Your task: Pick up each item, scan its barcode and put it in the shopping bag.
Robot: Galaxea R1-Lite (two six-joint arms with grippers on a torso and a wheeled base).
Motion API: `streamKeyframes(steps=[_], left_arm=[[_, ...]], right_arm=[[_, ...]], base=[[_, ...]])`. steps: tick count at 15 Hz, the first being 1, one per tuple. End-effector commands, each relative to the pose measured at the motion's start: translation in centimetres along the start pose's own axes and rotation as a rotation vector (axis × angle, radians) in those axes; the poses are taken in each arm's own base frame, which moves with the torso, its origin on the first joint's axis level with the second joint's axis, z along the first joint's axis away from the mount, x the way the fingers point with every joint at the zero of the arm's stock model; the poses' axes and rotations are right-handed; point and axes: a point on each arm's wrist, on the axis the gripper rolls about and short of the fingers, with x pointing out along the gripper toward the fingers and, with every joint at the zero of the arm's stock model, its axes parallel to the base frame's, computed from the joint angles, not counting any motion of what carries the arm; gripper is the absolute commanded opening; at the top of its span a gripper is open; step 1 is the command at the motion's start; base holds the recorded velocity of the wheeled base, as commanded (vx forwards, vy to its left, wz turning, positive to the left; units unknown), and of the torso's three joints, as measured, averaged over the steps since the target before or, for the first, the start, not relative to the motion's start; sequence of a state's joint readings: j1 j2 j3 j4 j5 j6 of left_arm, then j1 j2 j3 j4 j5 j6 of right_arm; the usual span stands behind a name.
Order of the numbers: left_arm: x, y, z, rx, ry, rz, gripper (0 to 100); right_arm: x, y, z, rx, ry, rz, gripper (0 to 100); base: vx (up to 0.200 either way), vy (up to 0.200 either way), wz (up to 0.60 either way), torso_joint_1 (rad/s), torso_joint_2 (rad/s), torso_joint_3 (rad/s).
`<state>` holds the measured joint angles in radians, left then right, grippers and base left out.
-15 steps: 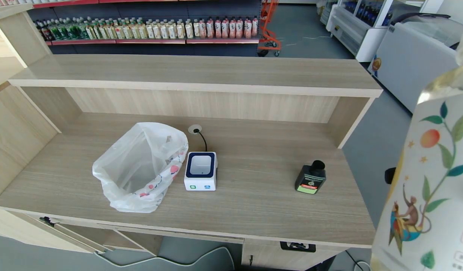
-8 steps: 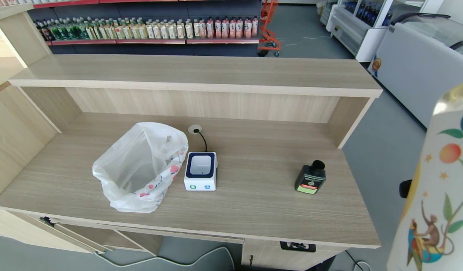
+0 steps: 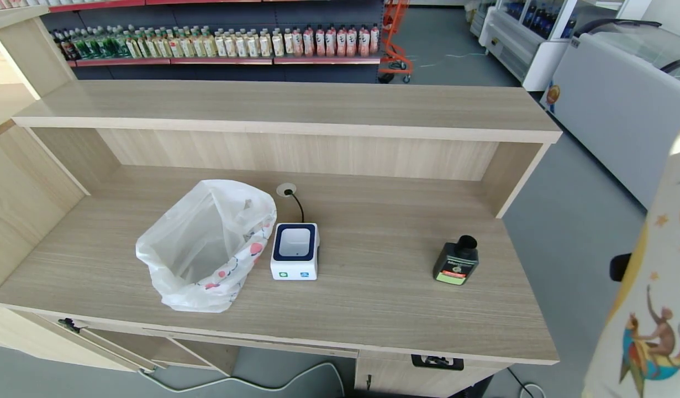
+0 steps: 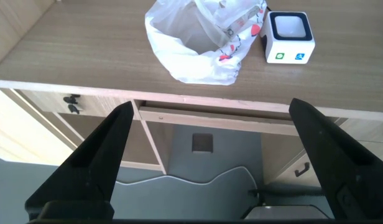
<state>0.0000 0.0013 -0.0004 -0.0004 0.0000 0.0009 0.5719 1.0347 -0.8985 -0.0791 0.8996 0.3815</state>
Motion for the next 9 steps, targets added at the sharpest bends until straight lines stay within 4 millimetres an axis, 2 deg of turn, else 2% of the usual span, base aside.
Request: streamKeyframes(steps=[1, 3, 4, 6, 9], left_arm=[[0.0, 0.0, 0.0, 0.001, 0.0, 0.0, 100], [0.0, 0.0, 0.0, 0.001, 0.0, 0.0, 100], [0.0, 0.0, 0.0, 0.001, 0.001, 0.0, 100], [0.0, 0.0, 0.0, 0.001, 0.0, 0.0, 100], [0.0, 0.0, 0.0, -0.001, 0.0, 0.0, 100]], right_arm=[[0.4, -1.4, 0.0, -0.109, -0.013, -0.119, 0], [0.7, -6.1, -0.6, -0.438, 0.058, -0.712, 0], [-0.4, -7.4, -0.8, -0.506, 0.071, -0.96, 0], [-1.1, -8.0, -2.0, -0.564, 0.004, -1.131, 0], [-1.6, -8.2, -4.0, -0.673, 0.041, -1.189, 0]], base=[[0.0, 0.0, 0.0, 0.0, 0.0, 0.0], [0.0, 0.0, 0.0, 0.0, 0.0, 0.0], [0.0, 0.0, 0.0, 0.0, 0.0, 0.0], [0.0, 0.0, 0.0, 0.0, 0.0, 0.0], [0.0, 0.0, 0.0, 0.0, 0.0, 0.0]])
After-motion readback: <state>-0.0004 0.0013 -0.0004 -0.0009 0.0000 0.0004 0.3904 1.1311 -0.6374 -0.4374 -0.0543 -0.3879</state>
